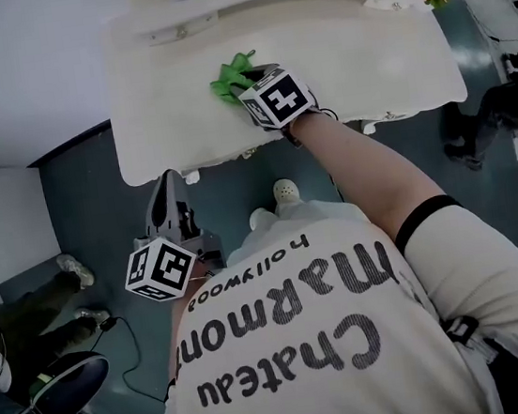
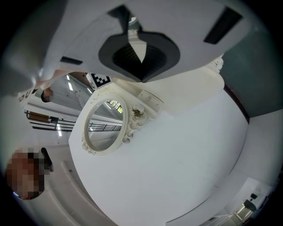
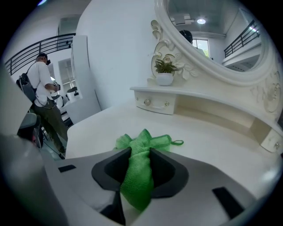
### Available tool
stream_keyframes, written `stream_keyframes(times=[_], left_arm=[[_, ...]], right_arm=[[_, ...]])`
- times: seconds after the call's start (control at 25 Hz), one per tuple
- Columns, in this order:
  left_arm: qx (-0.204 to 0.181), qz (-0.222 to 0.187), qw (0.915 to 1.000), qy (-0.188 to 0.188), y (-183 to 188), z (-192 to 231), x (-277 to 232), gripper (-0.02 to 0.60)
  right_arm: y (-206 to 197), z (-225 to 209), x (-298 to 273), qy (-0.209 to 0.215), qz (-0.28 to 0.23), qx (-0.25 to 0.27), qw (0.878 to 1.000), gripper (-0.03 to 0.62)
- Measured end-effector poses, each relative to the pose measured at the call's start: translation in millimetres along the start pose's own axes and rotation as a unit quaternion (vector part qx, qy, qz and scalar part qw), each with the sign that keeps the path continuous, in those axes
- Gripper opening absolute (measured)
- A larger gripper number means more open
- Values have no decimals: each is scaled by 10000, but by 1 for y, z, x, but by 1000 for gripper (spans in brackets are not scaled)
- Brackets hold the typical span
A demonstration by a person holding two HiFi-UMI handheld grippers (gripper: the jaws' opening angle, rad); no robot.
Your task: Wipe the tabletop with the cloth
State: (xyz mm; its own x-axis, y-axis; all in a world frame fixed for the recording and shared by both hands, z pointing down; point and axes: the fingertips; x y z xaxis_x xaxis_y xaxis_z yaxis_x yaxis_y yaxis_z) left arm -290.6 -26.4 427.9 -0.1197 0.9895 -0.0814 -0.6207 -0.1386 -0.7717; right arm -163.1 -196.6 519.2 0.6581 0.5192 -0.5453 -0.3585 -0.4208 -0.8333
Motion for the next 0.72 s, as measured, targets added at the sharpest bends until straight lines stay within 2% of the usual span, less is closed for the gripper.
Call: stream_keyframes(times=[0.4,0.72], left_arm=[[-59,169,9996,-223,-16,-18,-5,8],[-207,153,9995,-162,-20,-44,-14,8]], right_arm=[[-9,-18,18,-155,-77,-86,9998,138],[-18,-52,38,-213,-126,-123,9996,137]])
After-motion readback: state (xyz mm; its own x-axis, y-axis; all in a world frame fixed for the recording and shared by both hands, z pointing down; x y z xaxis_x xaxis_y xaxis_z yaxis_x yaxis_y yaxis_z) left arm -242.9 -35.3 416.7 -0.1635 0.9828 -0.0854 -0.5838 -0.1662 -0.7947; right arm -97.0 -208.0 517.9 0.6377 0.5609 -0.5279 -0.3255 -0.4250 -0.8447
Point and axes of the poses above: the fingertips, and each gripper's own axes: x backward along the fingers, z to its left, y out of its top, and after that the axes turned 12 degrees about -z, right-handed
